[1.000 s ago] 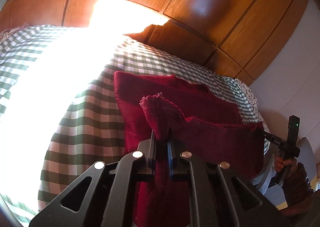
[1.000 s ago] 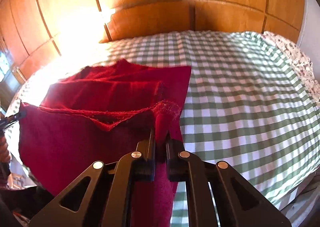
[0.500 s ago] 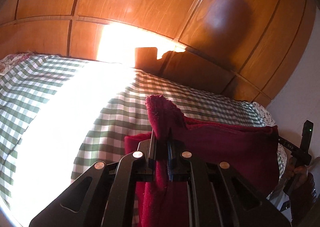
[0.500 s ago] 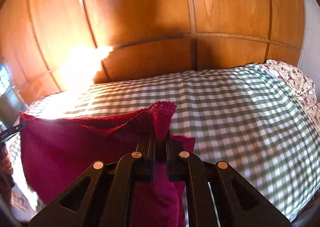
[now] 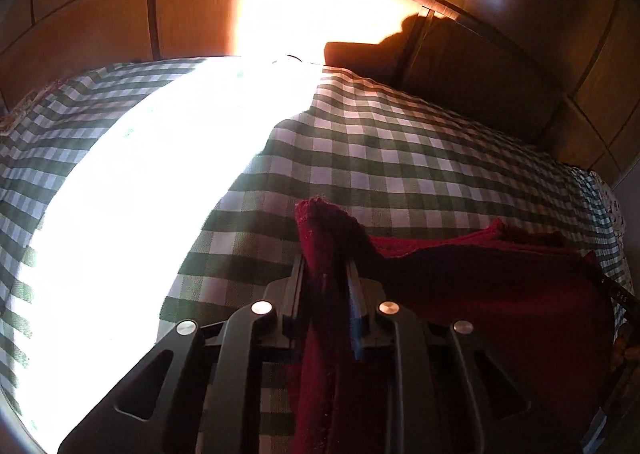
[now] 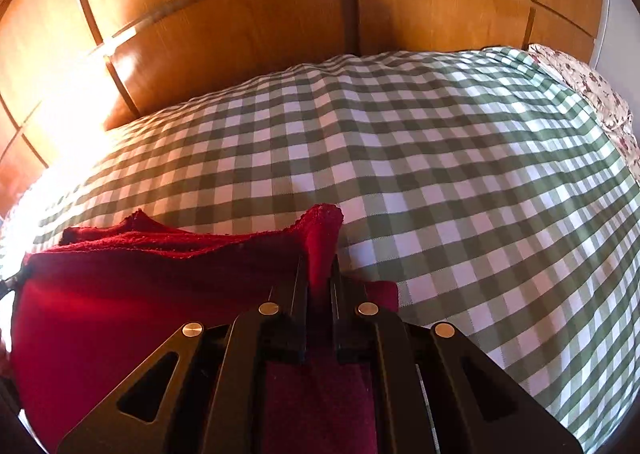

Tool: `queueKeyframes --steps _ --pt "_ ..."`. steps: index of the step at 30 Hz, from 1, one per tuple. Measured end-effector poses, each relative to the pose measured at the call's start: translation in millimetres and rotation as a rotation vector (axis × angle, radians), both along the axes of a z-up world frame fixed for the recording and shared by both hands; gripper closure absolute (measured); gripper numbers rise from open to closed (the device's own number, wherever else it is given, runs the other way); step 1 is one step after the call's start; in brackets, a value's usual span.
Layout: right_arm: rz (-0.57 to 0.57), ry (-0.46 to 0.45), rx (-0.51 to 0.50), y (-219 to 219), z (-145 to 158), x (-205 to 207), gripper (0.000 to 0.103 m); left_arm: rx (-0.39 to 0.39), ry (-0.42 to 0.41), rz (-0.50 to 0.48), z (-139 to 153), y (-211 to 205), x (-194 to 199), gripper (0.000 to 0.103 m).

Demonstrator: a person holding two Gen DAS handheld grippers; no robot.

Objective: Fold small clothes

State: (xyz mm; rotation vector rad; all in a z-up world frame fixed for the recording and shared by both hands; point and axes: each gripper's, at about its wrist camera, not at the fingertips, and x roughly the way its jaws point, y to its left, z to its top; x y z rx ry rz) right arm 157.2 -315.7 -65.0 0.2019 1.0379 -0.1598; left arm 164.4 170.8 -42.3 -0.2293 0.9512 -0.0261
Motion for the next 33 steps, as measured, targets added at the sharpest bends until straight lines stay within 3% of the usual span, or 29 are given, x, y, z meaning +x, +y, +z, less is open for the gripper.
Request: queueKeyframes --steps 2,4,9,11,17,21,22,23,24,26,29,33 --pt "-0.008 -0.020 -0.013 -0.8 8.5 -4.7 0.063 -0.033 -0.016 0.009 8.6 8.1 -10.3 0.072" --pt "-0.013 -0.070 -0.028 0.1 23.4 -15.7 0.053 -0.079 -0.027 0.016 14.3 20.0 -23.2 0.072" --pt "0.037 -0.151 -0.018 18.1 53.7 -50.5 0.051 -0.215 -0.048 -0.018 18.3 50.1 -78.4 0.072" --pt "0.080 -0.172 0.005 32.4 59.4 -68.1 0.041 -0.280 -0.052 -0.042 17.3 60.6 -105.6 0.069" --pt "0.176 -0.161 0.046 74.5 54.8 -98.4 0.041 -0.418 -0.059 -0.119 9.3 70.7 -172.5 0.058" --pt "0.189 -0.121 0.065 92.2 40.4 -104.3 0.041 -0.421 -0.030 -0.157 -4.6 52.9 -186.5 0.057" --pt "0.187 -0.110 0.059 94.1 36.5 -103.8 0.041 -0.413 -0.011 -0.160 -10.7 52.3 -185.0 0.063" --pt "0.183 -0.103 0.055 94.8 33.3 -103.0 0.041 -0.384 0.011 -0.167 -16.2 46.0 -184.5 0.086" --pt "0.172 -0.089 0.038 93.3 28.1 -102.1 0.041 -0.336 0.022 -0.170 -19.9 39.9 -185.6 0.089" --pt "0.148 -0.073 0.034 85.8 19.3 -101.8 0.041 -0.259 0.011 -0.157 -23.8 34.9 -190.5 0.089" --pt "0.140 -0.086 0.065 80.3 17.9 -103.1 0.041 -0.291 0.021 -0.129 -23.1 42.0 -192.9 0.087" --pt "0.149 -0.096 0.095 74.4 28.7 -109.6 0.041 -0.225 -0.031 -0.133 2.7 37.8 -199.0 0.084"
